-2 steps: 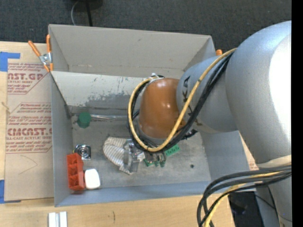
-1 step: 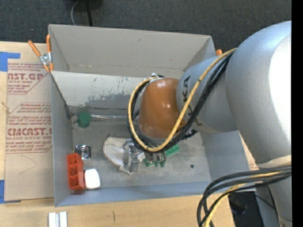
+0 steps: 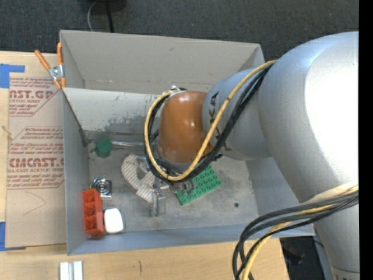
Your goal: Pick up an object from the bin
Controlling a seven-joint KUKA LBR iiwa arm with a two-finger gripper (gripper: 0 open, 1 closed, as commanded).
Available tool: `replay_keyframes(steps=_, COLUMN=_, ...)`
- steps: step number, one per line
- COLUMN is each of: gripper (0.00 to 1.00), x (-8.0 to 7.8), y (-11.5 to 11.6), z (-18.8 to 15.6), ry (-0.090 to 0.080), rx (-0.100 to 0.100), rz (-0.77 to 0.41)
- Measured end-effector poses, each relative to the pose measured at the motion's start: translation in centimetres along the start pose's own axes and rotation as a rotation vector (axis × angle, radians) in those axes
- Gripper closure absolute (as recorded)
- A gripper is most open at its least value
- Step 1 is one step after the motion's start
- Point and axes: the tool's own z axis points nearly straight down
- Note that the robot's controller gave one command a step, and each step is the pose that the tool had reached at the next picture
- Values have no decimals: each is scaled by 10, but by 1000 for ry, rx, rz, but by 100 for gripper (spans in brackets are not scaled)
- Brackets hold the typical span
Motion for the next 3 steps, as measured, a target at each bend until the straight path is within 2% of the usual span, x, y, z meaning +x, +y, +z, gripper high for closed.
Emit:
replay_keyframes(steps=1, gripper=100, x=-2, y=1, z=1, ry=-2, rx=-1, rz=-5)
replay_keyframes(steps=2, gripper=100, x=-2, y=1, z=1, ry=-2, rx=-1, rz=-5)
replay_keyframes(steps=3, gripper=100, x=-14, y=-9, z=-103, ry=-4, rx=-2, rz=41)
